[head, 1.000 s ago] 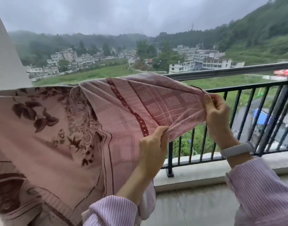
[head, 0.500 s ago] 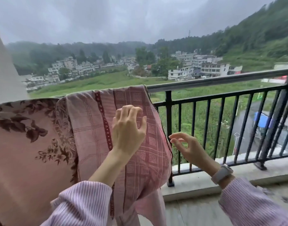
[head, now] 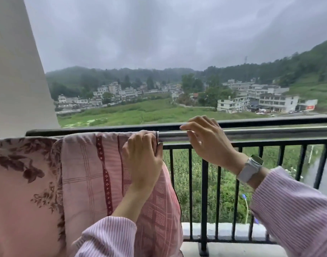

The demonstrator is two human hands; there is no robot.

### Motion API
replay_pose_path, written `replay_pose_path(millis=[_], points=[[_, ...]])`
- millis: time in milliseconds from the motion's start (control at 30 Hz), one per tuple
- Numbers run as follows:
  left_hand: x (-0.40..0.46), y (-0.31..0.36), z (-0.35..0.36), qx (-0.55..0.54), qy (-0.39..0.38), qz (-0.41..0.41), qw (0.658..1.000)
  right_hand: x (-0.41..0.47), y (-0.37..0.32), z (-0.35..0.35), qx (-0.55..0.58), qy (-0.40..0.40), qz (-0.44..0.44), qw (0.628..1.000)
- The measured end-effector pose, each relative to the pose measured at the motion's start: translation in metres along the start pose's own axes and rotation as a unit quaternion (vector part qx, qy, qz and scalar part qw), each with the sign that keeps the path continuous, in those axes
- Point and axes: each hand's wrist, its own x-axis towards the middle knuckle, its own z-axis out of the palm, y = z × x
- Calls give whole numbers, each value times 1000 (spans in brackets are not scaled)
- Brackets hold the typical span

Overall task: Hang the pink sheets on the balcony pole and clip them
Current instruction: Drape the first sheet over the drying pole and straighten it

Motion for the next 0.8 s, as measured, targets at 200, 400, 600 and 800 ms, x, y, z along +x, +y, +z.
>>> replay_pose_path(millis=[200,400,600,800], points=[[18,-11,-8,-68,11,35,997,53,-2,11,119,-187,-3,975],[46,-7,-13,-174,-1,-60,983,87,2,26,209,-296,-41,931],[61,6,-11,-155,65,-91,982,107,22,37,282,-364,-41,887],[65,31,-24,-137,60,-86,985,107,26,53,371,-284,-76,881]])
